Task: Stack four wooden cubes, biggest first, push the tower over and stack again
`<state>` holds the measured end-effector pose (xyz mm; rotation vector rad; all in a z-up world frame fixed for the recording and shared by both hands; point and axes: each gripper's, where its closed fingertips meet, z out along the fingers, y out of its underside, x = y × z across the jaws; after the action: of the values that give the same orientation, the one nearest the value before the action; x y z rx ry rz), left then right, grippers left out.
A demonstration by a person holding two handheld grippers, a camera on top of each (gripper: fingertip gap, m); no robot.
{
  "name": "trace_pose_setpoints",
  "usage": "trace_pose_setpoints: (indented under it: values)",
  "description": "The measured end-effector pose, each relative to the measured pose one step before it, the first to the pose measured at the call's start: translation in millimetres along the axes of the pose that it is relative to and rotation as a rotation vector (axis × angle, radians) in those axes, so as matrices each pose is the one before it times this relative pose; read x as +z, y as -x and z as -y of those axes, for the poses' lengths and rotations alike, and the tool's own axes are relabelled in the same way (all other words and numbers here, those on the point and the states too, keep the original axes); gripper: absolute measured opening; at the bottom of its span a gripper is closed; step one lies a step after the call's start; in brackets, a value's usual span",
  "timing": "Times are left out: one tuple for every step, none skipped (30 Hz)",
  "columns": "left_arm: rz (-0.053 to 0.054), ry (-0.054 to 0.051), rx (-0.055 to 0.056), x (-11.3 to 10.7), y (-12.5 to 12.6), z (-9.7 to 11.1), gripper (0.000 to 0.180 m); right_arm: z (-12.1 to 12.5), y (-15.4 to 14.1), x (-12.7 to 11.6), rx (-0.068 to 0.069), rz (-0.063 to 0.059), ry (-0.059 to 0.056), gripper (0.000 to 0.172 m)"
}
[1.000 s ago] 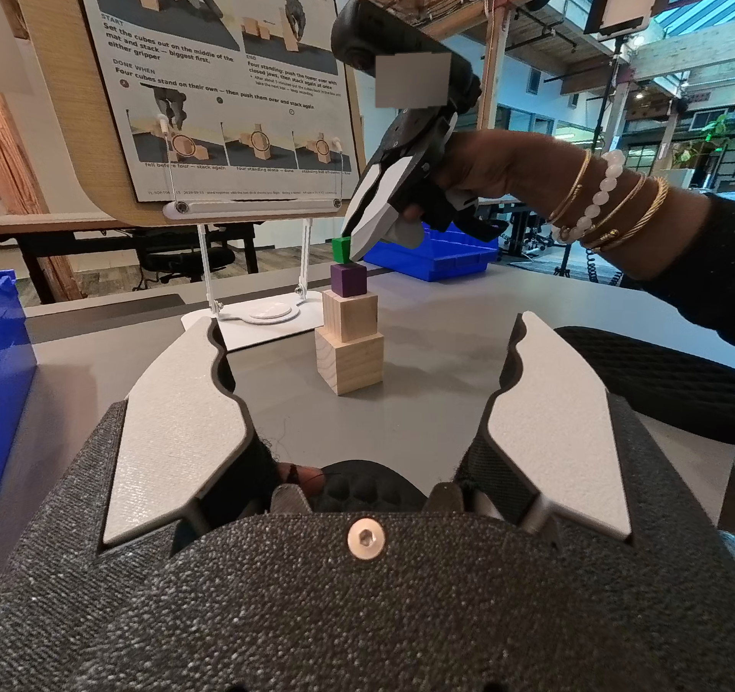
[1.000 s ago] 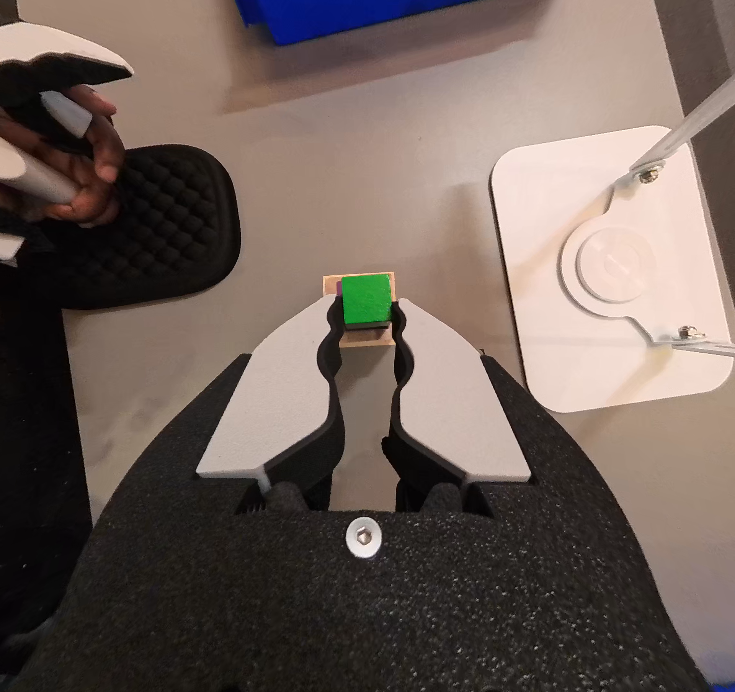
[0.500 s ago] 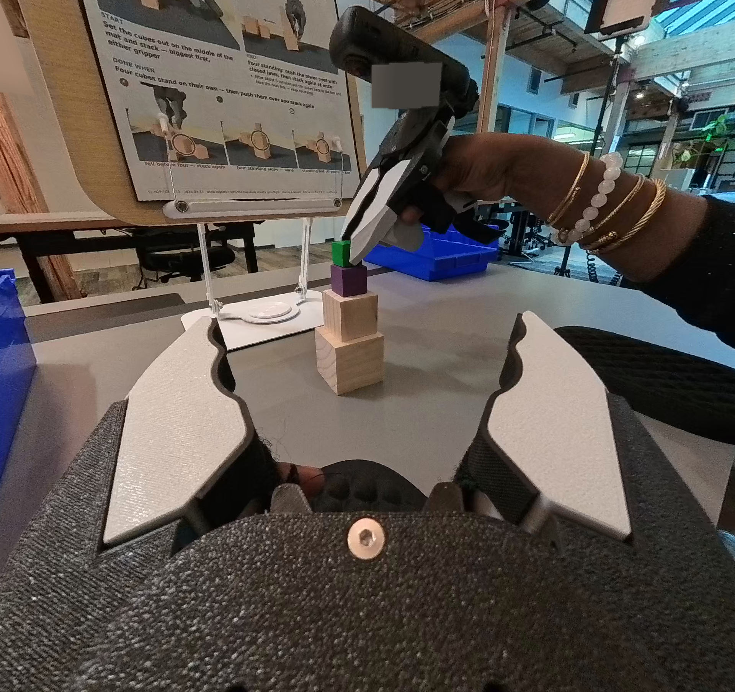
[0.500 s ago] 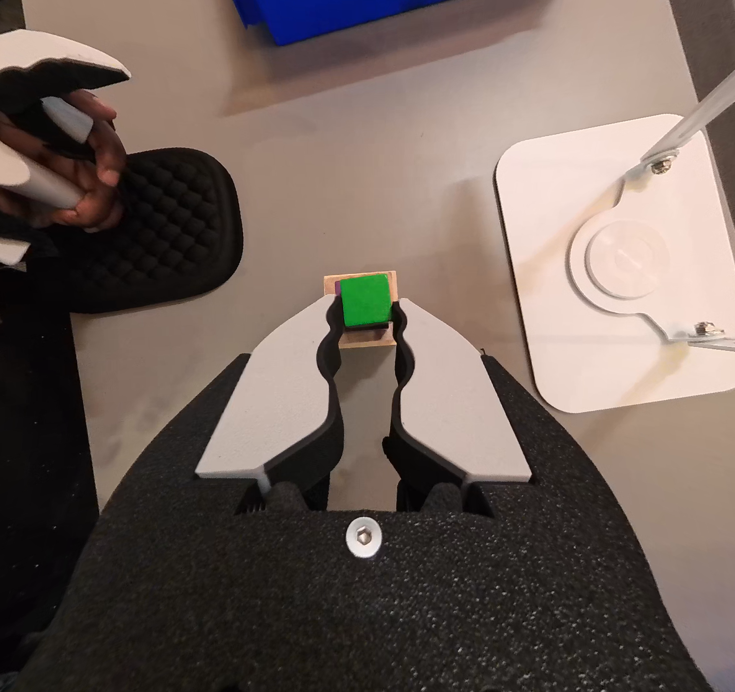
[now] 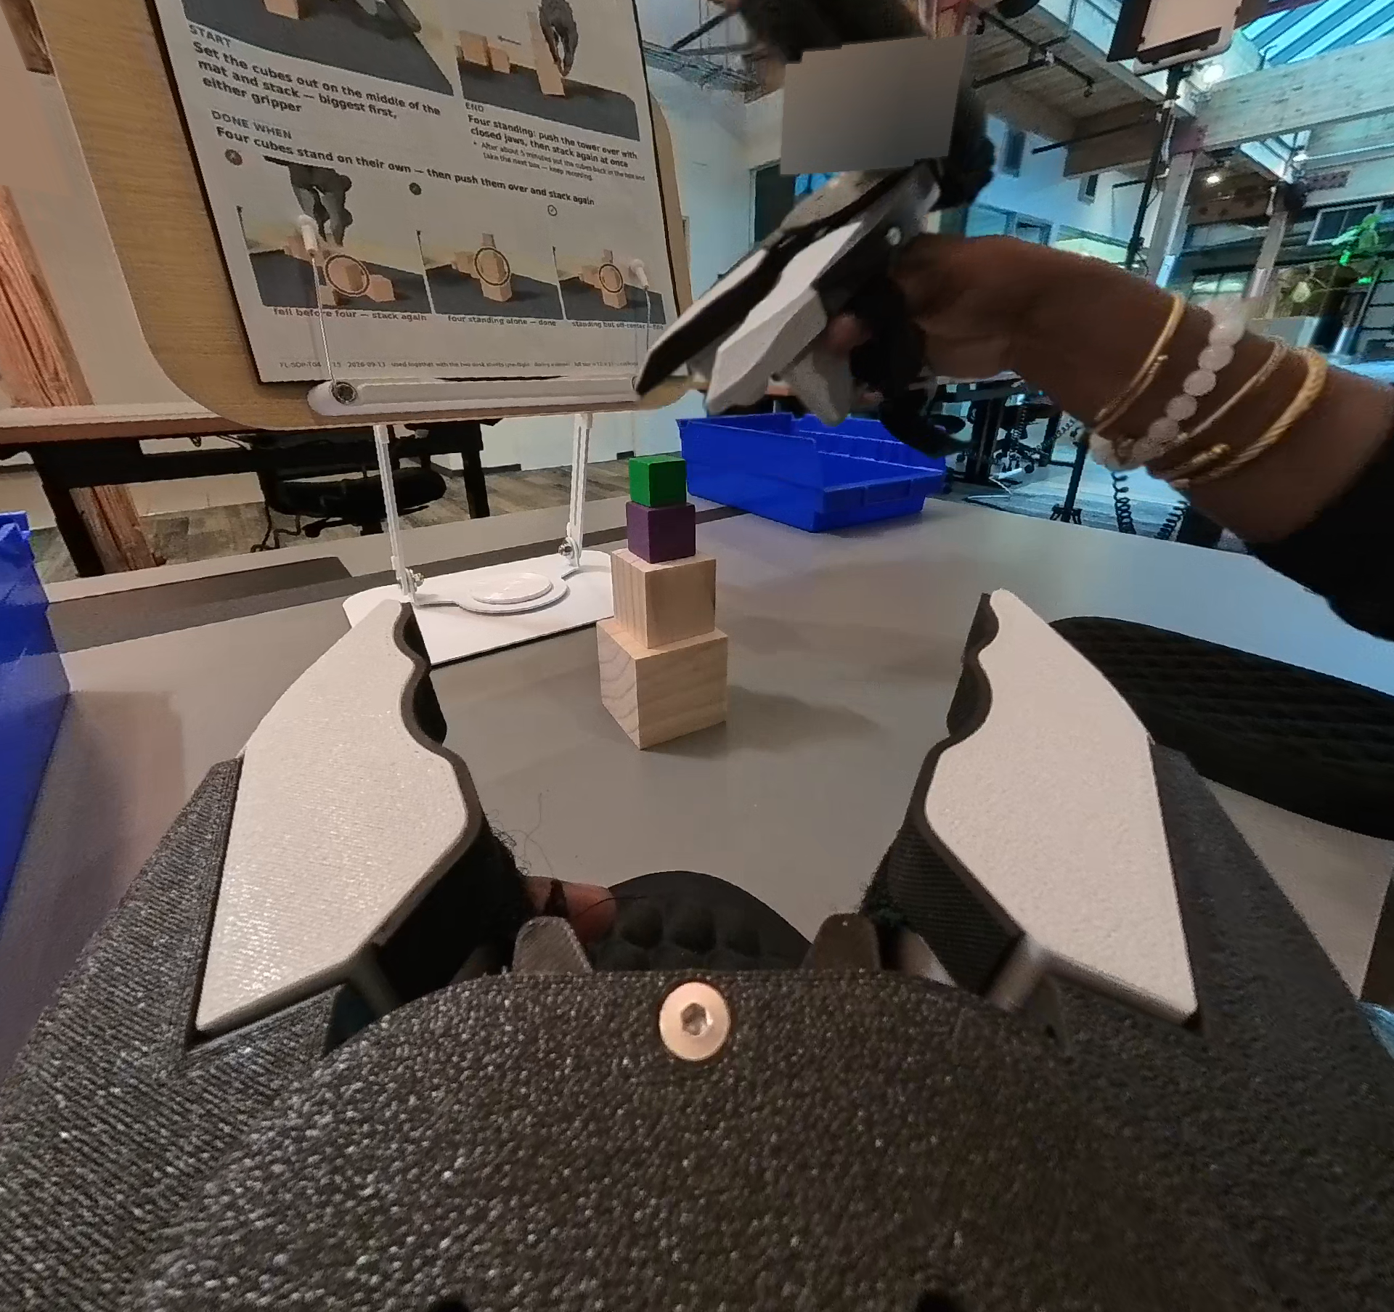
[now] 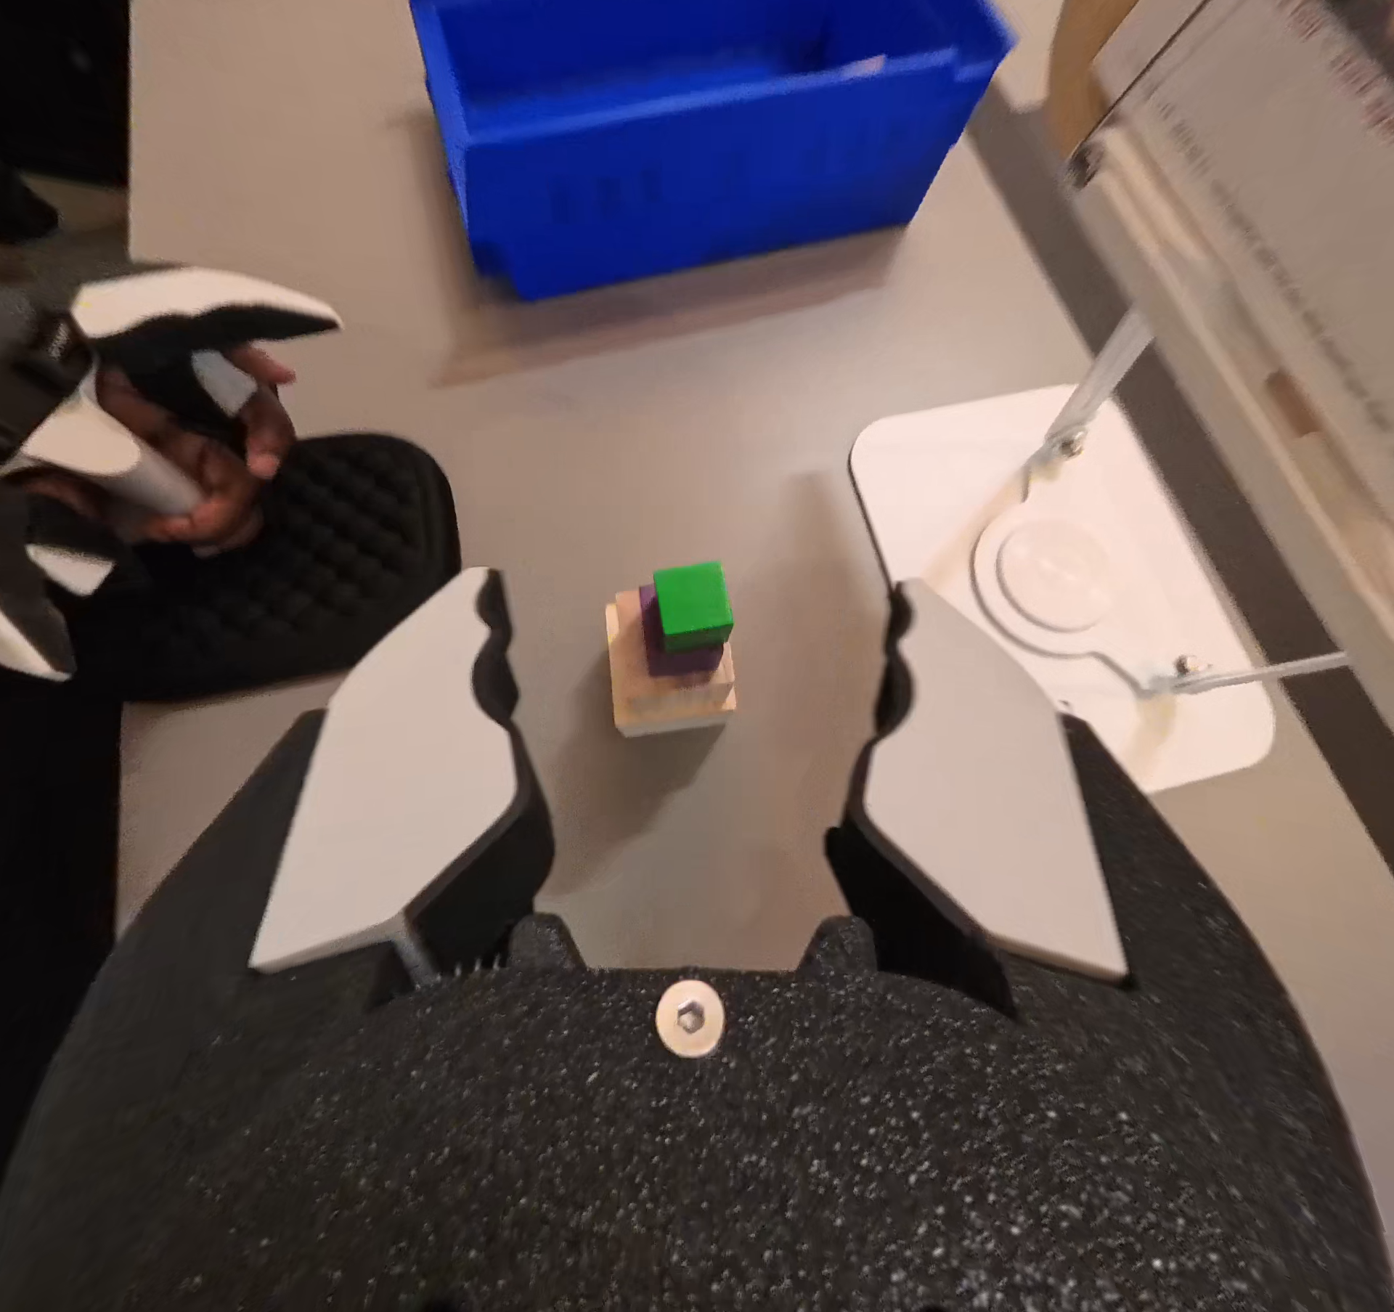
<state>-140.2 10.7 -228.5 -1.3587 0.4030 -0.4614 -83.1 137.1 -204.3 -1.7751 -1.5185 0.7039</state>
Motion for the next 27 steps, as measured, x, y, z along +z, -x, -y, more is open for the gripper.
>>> trace_pose_setpoints:
  values:
    - [-0.0004, 0.0003, 0.0018, 0.0, -0.15, -0.03, 0.131, 5.87, -0.1, -4.47, -0.0085, -0.0227, -0.0614, 0.108]
    - [0.0001, -0.0004, 0.0019, 0.02, -0.21, 0.05, 0.131, 6.1, -0.61, -4.78, -0.0112, -0.0313, -0.0656, 0.122]
    - [0.0002, -0.0004, 0.0017, -0.03, -0.12, 0.06, 0.132, 5.69, -0.54, -5.25, -0.0119, -0.0356, -0.0607, 0.137]
    - [0.0, 0.0003, 0.0011, 0.02, -0.14, 0.06, 0.132, 4.7, 0.33, -5.88, -0.0153, -0.032, -0.0543, 0.144]
    - [0.0003, 0.0009, 0.0008, 0.13, -0.02, -0.14, 0.132, 4.42, 1.22, -6.59, -0.0222, -0.0247, -0.0508, 0.144]
    - [0.0001, 0.0006, 0.0005, 0.01, -0.04, -0.09, 0.132, 4.5, 1.98, -6.91, -0.0218, -0.0183, -0.0519, 0.144]
    - [0.0007, 0.0, 0.0, 0.0, 0.09, 0.0, 0.132, 3.75, 1.92, -7.12, -0.0157, -0.0156, -0.0473, 0.144]
    - [0.0, -0.0001, 0.0001, 0.01, 0.01, 0.02, 0.132, 2.74, 1.9, -7.39, -0.0072, -0.0111, -0.0387, 0.144]
    - [0.0002, -0.0003, 0.0002, -0.06, -0.02, 0.05, 0.132, 1.85, 2.16, -7.56, 0.002, -0.0049, -0.0335, 0.143]
    - [0.0004, -0.0005, 0.0003, -0.05, 0.02, 0.08, 0.132, 0.36, 1.84, -7.58, 0.0089, -0.0042, -0.0259, 0.144]
    - [0.0001, 0.0002, 0.0005, 0.04, -0.03, -0.03, 0.132, -1.26, 1.96, -7.59, 0.0095, -0.0008, -0.017, 0.144]
    - [-0.0002, 0.001, 0.0008, 0.12, -0.09, -0.15, 0.132, -3.09, 0.96, -7.59, 0.01, -0.0065, -0.007, 0.144]
    - [0.0009, 0.001, 0.0007, 0.13, 0.06, -0.06, 0.132, -4.84, -0.29, -7.82, 0.0081, -0.0156, 0.0036, 0.144]
    - [0.0013, -0.0002, 0.0012, -0.05, -0.03, 0.04, 0.132, -5.58, -0.37, -8.16, 0.0009, -0.0177, 0.0053, 0.144]
    - [0.0007, -0.0011, 0.0023, -0.07, -0.07, 0.18, 0.132, -5.52, -0.31, -8.73, -0.0013, -0.021, 0.0, 0.143]
    - [0.0004, -0.0001, 0.0031, -0.03, -0.22, 0.04, 0.132, -5.51, -0.28, -9.13, 0.0014, -0.0245, -0.004, 0.142]
    - [0.0001, 0.0006, 0.0039, 0.02, -0.37, -0.07, 0.132, -6.29, 0.14, -9.14, 0.0081, -0.0234, -0.0031, 0.14]
    - [-0.0003, 0.0015, 0.0037, 0.17, -0.43, -0.23, 0.132, -7.27, 0.56, -8.97, 0.0166, -0.0199, 0.0004, 0.138]
    - [-0.0008, 0.0029, 0.0024, 0.29, -0.33, -0.34, 0.131, -7.49, 0.94, -8.51, 0.0192, -0.0155, -0.0002, 0.137]
    - [-0.0002, 0.003, 0.0004, 0.21, -0.09, -0.36, 0.131, -7.16, 1.43, -7.95, 0.0168, -0.0111, -0.0054, 0.136]
    - [0.0003, 0.0015, -0.0012, 0.09, 0.2, -0.23, 0.131, -7.53, 1.56, -7.24, 0.0187, -0.0072, -0.0027, 0.135]
    - [0.0003, -0.0004, -0.0018, 0.01, 0.13, 0.05, 0.131, -7.18, 1.85, -6.52, 0.0193, -0.0025, -0.0018, 0.134]
    - [0.0016, -0.0015, -0.0018, -0.1, 0.41, 0.22, 0.131, -6.3, 1.8, -5.81, 0.0207, -0.0006, -0.0061, 0.134]
    - [0.0014, -0.002, -0.0006, -0.27, 0.23, 0.32, 0.132, -5.19, 2.03, -5.29, 0.0218, 0.003, -0.012, 0.133]
    - [0.0002, -0.0008, 0.0016, -0.01, -0.14, 0.12, 0.132, -4.23, 3.35, -4.41, 0.0193, 0.0127, -0.019, 0.132]
    - [0.0002, 0.0015, 0.0028, 0.16, -0.2, -0.22, 0.132, -3.72, 2.86, -3.54, 0.0158, 0.0108, -0.0194, 0.132]
    - [-0.0004, 0.0025, 0.0032, 0.2, -0.42, -0.27, 0.132, -4.0, 1.26, -2.82, 0.0094, 0.0013, -0.0117, 0.132]
